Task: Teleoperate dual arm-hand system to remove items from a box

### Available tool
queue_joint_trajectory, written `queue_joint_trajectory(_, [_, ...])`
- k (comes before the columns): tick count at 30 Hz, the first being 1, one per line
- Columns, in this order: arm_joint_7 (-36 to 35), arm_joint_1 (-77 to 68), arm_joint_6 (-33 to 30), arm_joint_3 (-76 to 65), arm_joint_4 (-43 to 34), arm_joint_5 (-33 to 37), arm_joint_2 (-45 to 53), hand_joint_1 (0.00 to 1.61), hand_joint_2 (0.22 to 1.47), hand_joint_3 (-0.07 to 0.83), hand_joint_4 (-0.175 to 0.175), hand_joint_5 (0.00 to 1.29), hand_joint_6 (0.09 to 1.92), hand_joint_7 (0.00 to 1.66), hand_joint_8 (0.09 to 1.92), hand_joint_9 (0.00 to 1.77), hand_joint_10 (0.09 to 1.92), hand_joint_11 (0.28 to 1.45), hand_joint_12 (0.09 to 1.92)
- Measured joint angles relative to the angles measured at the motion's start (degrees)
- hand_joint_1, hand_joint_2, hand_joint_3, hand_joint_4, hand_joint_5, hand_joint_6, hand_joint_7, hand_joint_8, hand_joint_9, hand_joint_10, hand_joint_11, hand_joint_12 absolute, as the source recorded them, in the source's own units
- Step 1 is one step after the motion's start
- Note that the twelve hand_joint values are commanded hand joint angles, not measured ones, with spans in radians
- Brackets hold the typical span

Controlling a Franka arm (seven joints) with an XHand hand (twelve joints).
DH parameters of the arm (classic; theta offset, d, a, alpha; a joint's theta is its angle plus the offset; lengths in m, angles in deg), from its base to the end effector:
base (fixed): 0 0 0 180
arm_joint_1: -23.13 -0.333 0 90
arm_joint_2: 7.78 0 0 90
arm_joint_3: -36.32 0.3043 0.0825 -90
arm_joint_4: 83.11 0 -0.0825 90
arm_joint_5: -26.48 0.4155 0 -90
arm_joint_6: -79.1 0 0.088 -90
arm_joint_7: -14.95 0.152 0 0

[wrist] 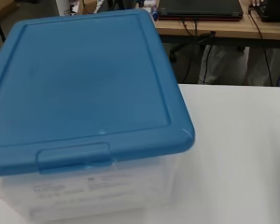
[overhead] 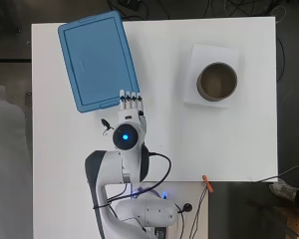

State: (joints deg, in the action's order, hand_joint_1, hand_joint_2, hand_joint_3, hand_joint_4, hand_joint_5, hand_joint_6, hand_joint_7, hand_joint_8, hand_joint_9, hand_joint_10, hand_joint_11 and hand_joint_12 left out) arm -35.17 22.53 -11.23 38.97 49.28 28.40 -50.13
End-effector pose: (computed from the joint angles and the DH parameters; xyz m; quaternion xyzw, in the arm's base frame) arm 0.3595 0.0277 0.5438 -0.8962 -0.4437 -0.0025 0.0002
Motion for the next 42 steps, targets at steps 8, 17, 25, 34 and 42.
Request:
queue_joint_trajectory(8, [-1.1, -0.9, 1.2, 5.1, -6.2, 4.3, 4.6, 0.0, 0.92, -0.005, -0.105, 0.14, 0.09, 0.35, 0.09, 0.46, 0.09, 0.47, 0.09])
queue_joint_trajectory(17, [-0.6, -1.6, -1.6, 10.5, -0.5, 2.1, 8.5, 0.01, 0.95, 0.005, -0.065, 0.21, 0.09, 0.3, 0.09, 0.34, 0.09, 0.43, 0.09])
queue_joint_trajectory(25, [1.0, -3.8, -19.1, 12.1, 17.9, 4.6, 2.8, 0.03, 1.01, 0.012, -0.078, 0.12, 0.09, 0.1, 0.09, 0.2, 0.09, 0.4, 0.09])
queue_joint_trajectory(34, [0.2, -5.6, -38.7, 13.6, 39.1, 10.2, -7.4, 0.2, 0.98, -0.007, -0.129, 0.03, 0.09, 0.01, 0.09, 0.16, 0.09, 0.36, 0.09])
queue_joint_trajectory(42, [7.2, -3.7, -35.0, 17.5, 28.2, 5.3, 0.5, 0.21, 1.01, 0.0, -0.095, 0.09, 0.09, 0.14, 0.09, 0.24, 0.09, 0.38, 0.09])
